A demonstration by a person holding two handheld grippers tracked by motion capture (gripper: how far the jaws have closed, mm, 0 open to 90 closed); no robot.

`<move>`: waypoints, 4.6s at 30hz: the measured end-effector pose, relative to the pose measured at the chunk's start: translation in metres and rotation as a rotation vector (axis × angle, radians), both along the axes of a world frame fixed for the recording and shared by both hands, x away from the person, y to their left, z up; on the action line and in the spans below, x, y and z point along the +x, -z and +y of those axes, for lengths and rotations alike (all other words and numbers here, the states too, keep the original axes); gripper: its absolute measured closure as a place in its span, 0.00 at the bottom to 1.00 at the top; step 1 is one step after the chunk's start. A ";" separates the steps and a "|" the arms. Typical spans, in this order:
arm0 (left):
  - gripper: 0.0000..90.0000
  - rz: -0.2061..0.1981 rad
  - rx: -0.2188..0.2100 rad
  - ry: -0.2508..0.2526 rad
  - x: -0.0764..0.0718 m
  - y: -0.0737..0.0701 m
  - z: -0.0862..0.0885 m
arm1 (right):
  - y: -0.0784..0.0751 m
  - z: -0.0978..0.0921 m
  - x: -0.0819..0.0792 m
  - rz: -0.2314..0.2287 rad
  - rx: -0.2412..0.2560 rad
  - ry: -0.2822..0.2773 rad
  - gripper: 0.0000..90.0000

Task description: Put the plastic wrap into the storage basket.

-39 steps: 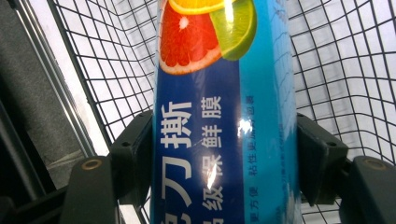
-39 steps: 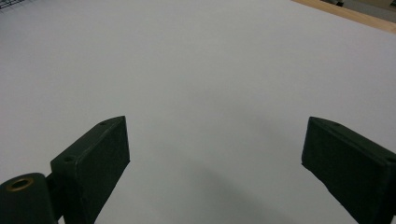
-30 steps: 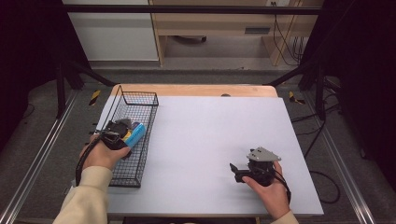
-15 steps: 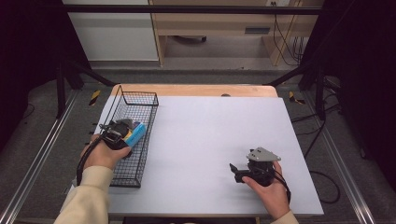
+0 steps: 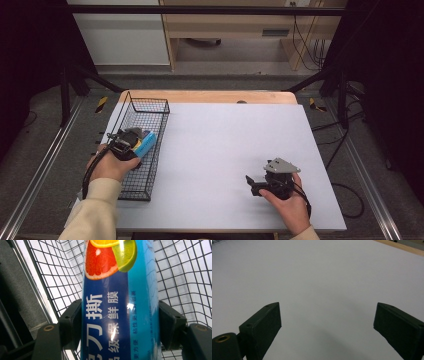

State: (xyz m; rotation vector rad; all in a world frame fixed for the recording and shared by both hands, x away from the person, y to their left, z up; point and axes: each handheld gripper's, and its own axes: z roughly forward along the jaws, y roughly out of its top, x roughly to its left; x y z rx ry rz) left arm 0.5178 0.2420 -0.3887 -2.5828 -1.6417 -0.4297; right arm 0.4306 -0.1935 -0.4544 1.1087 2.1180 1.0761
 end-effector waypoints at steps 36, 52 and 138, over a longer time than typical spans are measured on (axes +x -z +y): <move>0.16 -0.203 -0.097 0.025 -0.017 -0.024 0.009 | 0.001 0.002 0.000 0.011 -0.009 -0.012 0.09; 0.12 -0.282 -0.141 0.058 -0.028 -0.034 0.003 | 0.001 0.001 0.001 0.012 -0.010 -0.013 0.08; 0.07 -0.445 -0.501 0.398 -0.069 0.030 -0.160 | -0.005 -0.009 0.000 -0.045 -0.002 -0.003 0.06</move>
